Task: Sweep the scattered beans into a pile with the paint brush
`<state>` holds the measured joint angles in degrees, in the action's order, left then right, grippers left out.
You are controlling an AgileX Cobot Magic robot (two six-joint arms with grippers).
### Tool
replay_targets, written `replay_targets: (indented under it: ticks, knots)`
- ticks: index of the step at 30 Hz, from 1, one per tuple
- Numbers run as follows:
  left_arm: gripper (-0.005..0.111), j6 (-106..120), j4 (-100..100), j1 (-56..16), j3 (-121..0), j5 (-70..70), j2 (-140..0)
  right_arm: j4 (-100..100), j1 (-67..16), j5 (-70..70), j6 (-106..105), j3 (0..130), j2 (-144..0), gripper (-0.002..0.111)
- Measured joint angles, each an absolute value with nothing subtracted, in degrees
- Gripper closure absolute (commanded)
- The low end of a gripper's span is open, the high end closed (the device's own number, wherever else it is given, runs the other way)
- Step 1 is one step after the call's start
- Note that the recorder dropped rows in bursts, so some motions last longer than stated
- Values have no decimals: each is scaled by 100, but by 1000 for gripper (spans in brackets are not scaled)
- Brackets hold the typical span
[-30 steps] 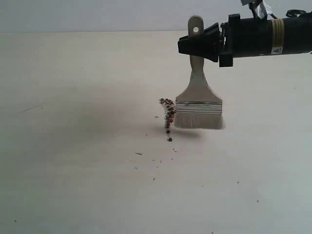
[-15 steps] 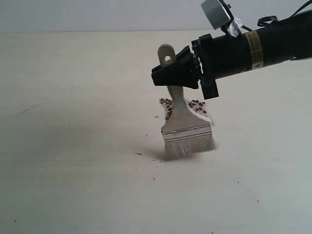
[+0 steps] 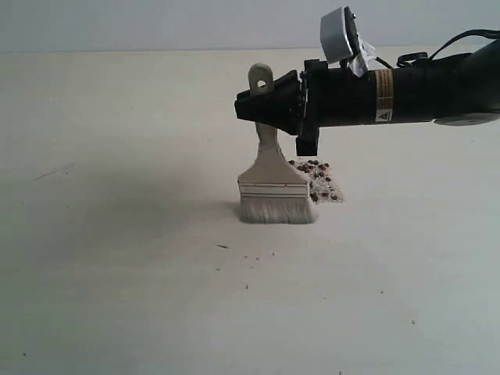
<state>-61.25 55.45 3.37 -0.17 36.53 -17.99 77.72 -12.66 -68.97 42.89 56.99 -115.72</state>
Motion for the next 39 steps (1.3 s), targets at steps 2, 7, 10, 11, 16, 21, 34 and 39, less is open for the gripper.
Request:
replay_targets:
  ticks: [2, 7, 10, 11, 16, 21, 34, 39]
  knots:
    - [107, -6125, 5545, 337, -17, 3653, -1799, 7543, -1266, -6721, 4095, 5699, -11572, 108]
    - [107, -6125, 5545, 337, -17, 3653, -1799, 7245, -1266, -6541, 3940, 5699, -11572, 108]
    - [107, -6125, 5545, 337, -17, 3653, -1799, 7186, -1266, -6504, 4096, 5699, -11547, 108]
    - [107, -6125, 5545, 337, -17, 3653, -1799, 7183, -1266, -6447, 4279, 5699, -11461, 108]
    - [107, -6125, 5545, 337, -17, 3653, -1799, 6822, -1256, -6136, 5026, 5614, -10409, 108]
    - [107, -6125, 5545, 337, -17, 3653, -1799, 4879, -1220, -4479, 4445, 4509, -9127, 108]
    - [107, -6125, 5545, 337, -17, 3653, -1799, -746, -1220, -6711, 1408, 1529, -8633, 108]
    - [107, -6125, 5545, 337, -17, 3653, -1799, -906, -1220, -6745, 1344, 1576, -8659, 108]
